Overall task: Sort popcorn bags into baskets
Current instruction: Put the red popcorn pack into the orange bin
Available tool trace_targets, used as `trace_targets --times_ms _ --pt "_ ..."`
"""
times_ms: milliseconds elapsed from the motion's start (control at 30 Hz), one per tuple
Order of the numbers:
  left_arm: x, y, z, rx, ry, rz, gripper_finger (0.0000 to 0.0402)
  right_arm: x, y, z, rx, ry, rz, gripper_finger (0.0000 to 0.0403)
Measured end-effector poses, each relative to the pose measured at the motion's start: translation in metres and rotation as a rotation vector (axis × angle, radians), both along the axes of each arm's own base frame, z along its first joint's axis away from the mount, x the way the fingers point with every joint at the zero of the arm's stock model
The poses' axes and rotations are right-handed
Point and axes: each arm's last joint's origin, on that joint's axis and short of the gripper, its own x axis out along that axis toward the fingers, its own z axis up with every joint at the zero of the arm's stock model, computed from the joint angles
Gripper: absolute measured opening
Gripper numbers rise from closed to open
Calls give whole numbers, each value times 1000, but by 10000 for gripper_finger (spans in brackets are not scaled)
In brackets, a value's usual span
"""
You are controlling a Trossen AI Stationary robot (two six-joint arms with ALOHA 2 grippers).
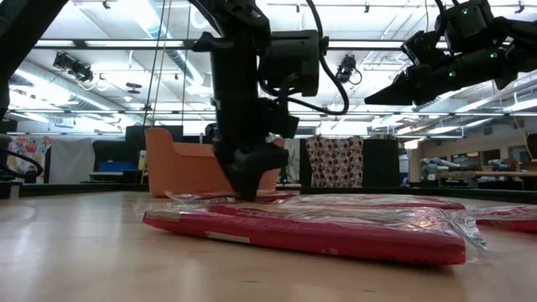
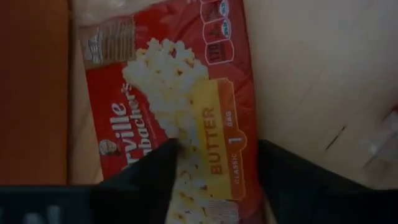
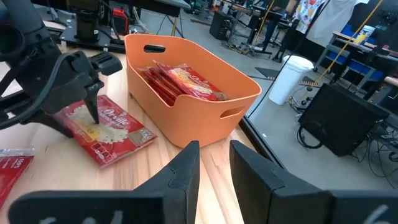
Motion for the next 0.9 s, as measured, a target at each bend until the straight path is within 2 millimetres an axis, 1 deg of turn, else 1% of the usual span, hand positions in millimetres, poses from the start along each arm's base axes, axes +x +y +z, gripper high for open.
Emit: trace_targets --times_ms 200,267,300,333,433,567,667,800,900 --pt "-2 0 -2 -16 32 -27 81 0 0 0 0 0 0 94" --pt "-1 0 0 -33 40 -32 38 0 0 0 -1 0 0 94" --pt "0 -1 2 -47 47 -43 21 0 0 0 0 0 0 94" --pt "2 -1 5 -64 53 -53 13 0 0 0 -1 0 0 94" --pt "8 -2 21 -130 79 -89 12 0 0 0 -1 0 -1 94" --pt "19 0 57 -241 74 -134 12 0 0 0 -1 0 -2 94" --pt "24 6 89 -285 57 -129 12 0 0 0 -1 0 -3 94" --pt "22 17 129 -258 46 -100 11 0 0 0 -1 1 -3 94" --pt "17 24 149 -180 59 -81 11 0 0 0 0 2 -2 94"
